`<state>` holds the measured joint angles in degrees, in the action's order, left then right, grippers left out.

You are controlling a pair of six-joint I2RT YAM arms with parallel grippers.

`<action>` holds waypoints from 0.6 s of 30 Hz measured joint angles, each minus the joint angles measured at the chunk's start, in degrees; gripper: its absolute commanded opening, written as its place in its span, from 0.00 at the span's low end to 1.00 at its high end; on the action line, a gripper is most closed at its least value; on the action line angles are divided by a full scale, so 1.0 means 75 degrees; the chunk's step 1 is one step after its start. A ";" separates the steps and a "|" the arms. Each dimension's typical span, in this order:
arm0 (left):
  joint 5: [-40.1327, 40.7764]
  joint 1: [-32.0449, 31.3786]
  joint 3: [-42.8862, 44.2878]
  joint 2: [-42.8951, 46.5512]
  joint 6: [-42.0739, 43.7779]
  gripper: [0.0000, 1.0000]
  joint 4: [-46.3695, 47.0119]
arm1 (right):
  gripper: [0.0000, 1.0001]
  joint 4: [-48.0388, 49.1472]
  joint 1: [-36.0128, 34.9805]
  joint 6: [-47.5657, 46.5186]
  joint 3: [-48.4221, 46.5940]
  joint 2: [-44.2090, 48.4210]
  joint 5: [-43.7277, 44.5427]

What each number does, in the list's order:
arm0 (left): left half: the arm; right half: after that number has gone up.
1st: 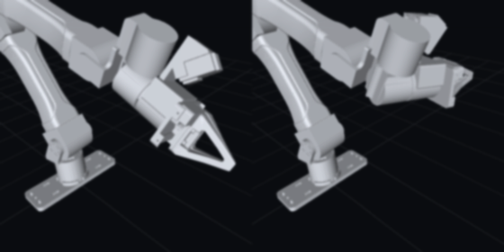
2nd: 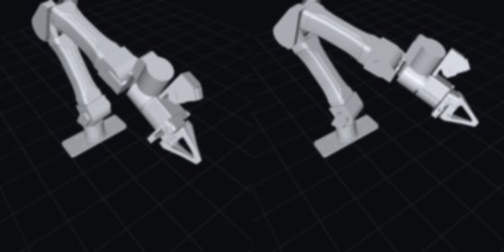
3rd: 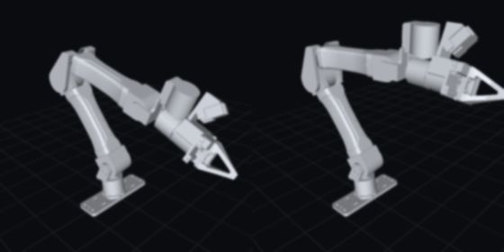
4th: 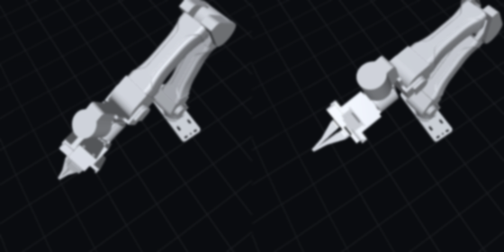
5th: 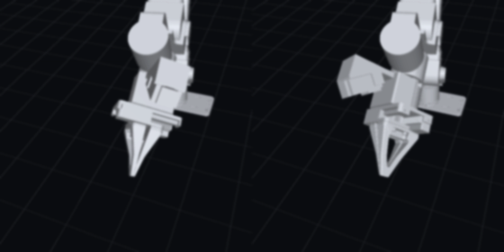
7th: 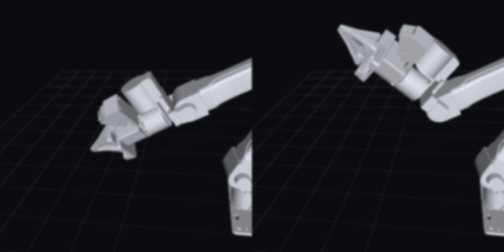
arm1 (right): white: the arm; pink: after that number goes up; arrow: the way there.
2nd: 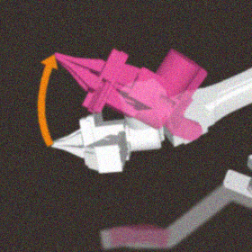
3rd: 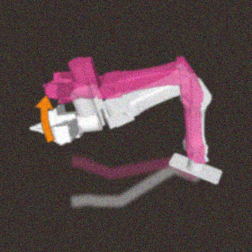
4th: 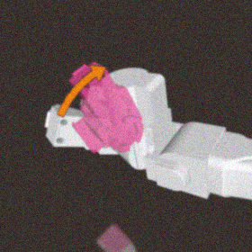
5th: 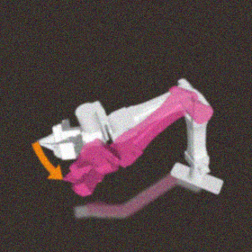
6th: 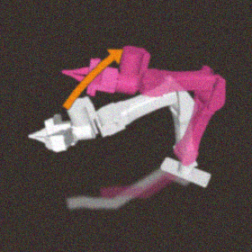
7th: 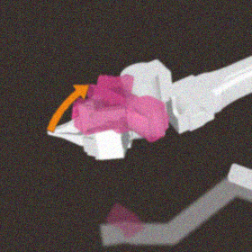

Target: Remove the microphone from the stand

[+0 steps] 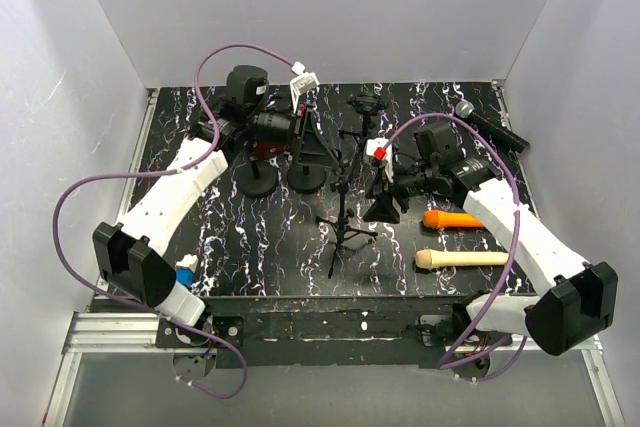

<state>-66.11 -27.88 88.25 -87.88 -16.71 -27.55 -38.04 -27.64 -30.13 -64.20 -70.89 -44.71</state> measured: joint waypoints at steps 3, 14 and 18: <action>-0.0466 0.0000 0.0487 -0.0169 0.0778 0.11 -0.0880 | 0.67 -0.0300 0.0023 -0.0434 -0.0006 -0.0012 -0.0178; -0.1626 0.0898 0.1393 -0.0396 0.5100 0.00 -0.4339 | 0.66 -0.0111 -0.0236 -0.0411 -0.0087 -0.0388 -0.0650; -0.1979 0.0901 0.0892 0.0023 0.5767 0.00 -0.4293 | 0.68 0.0012 -0.0335 -0.0204 -0.0105 -0.0702 -0.0647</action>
<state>-80.95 -21.12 94.94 -87.70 26.55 -59.75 -37.95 -30.15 -31.66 -64.99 -76.16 -49.56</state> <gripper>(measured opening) 0.283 0.659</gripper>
